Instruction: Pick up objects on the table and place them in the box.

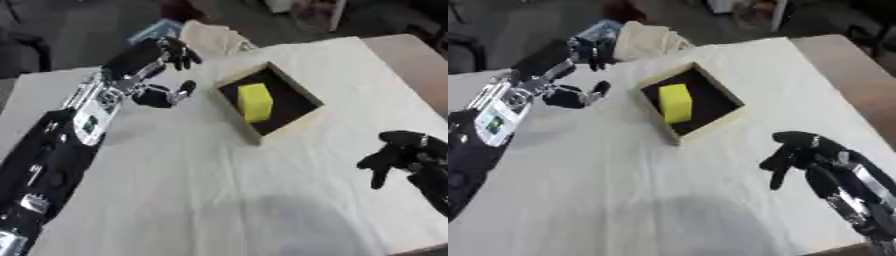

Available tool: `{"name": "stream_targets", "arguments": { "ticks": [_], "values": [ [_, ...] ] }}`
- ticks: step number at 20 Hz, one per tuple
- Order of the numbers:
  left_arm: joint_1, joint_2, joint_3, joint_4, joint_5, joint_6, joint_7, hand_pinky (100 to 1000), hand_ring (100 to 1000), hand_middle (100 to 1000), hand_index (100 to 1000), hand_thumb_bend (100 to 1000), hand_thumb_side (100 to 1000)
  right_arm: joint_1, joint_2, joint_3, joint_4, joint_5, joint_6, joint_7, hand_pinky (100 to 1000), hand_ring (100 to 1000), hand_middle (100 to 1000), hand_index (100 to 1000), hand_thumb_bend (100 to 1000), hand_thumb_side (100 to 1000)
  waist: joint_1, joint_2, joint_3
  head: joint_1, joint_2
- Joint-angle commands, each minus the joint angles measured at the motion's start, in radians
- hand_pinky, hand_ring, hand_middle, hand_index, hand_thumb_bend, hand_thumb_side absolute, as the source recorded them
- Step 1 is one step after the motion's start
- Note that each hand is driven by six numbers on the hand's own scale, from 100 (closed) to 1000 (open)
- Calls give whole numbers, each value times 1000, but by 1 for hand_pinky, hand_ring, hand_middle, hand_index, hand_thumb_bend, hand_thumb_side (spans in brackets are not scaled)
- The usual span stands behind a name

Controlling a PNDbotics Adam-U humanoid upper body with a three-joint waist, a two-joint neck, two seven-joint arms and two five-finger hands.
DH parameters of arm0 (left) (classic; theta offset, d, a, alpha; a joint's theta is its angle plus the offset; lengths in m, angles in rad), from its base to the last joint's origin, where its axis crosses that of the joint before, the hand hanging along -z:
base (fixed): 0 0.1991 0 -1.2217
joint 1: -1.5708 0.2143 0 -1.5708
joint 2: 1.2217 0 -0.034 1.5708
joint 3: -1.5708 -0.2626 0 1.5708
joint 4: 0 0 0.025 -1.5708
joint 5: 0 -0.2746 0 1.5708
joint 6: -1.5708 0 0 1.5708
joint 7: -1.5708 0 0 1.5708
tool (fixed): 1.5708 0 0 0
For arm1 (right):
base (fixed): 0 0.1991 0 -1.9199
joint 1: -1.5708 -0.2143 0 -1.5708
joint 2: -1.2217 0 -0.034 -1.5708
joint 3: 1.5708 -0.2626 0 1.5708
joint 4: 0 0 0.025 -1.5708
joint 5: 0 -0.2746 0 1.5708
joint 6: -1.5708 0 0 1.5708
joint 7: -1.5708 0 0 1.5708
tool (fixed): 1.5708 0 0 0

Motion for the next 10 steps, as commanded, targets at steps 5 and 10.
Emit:
{"name": "stream_targets", "arguments": {
  "ticks": [5, 10],
  "values": [
    [159, 113, 52, -220, 129, -1, 127, 771, 527, 525, 742, 100, 140, 9, -18, -25, -6, 21, -6, -27, 711, 498, 591, 888, 100, 687, -15, -23, 51, -17, 24],
    [295, 78, 70, -357, 214, 69, 149, 787, 527, 525, 742, 100, 290, 9, -12, -35, -7, 28, -7, -39, 711, 498, 591, 888, 100, 688, -22, -16, 80, -16, 34]
  ]
}}
